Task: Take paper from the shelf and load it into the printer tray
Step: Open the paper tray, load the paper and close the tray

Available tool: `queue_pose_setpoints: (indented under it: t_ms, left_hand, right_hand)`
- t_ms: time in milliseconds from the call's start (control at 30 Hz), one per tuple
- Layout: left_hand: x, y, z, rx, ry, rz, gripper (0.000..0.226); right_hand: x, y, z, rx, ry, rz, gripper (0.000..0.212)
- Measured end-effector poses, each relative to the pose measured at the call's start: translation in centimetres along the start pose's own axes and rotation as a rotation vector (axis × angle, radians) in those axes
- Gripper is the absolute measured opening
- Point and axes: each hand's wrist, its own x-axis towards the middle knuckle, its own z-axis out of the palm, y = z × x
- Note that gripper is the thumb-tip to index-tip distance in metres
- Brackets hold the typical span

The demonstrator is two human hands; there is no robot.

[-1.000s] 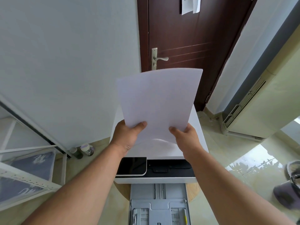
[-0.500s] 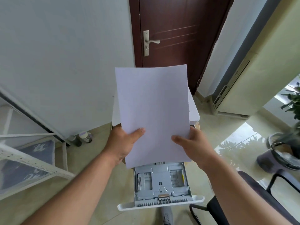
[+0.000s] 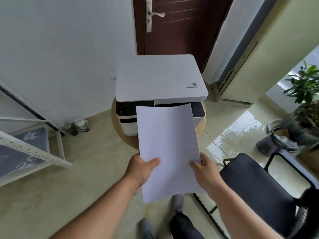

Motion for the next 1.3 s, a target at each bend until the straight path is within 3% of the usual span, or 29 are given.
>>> queue_pose_setpoints:
  t_ms: [367,500,533,667,867,1000,1067,1167,1233,1300]
  left_hand:
    - [1.5,-7.0,2.4,0.073,-0.032,-0.272,0.029]
    - [4.8,-9.3,2.0,0.067,-0.016,-0.383,0.091]
    - [5.9,-10.0,1.9,0.061,-0.013,-0.402,0.096]
    - [7.3,-8.7,2.5,0.068,0.016,-0.41,0.077]
    - [9.5,-9.3,2.9,0.078,0.032,-0.447,0.068]
    - [10.9,-10.1,2.9,0.011,0.046,-0.423,0.108]
    - [11.1,-9.9,3.1,-0.018,0.074,-0.433,0.102]
    - [11.2,-10.5,2.7,-0.09,0.105,-0.455,0.074]
    - [11.2,-11.3,2.4,-0.125,0.101,-0.48,0.073]
    - [10.4,-10.9,2.4,-0.114,0.078,-0.5,0.05]
  right_hand:
    - [1.3,6.2,0.7,-0.056,-0.087,0.212,0.018]
    - [3.1,6.5,1.2,-0.037,-0.105,0.255,0.017]
    - [3.8,6.6,1.3,-0.036,-0.105,0.263,0.015]
    - [6.7,7.2,1.9,-0.031,-0.111,0.291,0.014]
    - [9.6,8.1,2.6,-0.007,-0.12,0.33,0.017]
    - [11.1,8.0,2.9,0.011,-0.112,0.351,0.016]
    - [12.0,7.8,3.1,0.024,-0.11,0.359,0.015]
    - [13.2,7.6,3.3,0.033,-0.101,0.366,0.013]
    - [14.0,7.5,3.5,0.042,-0.097,0.366,0.013]
    - [14.7,7.3,3.8,0.064,-0.094,0.363,0.013]
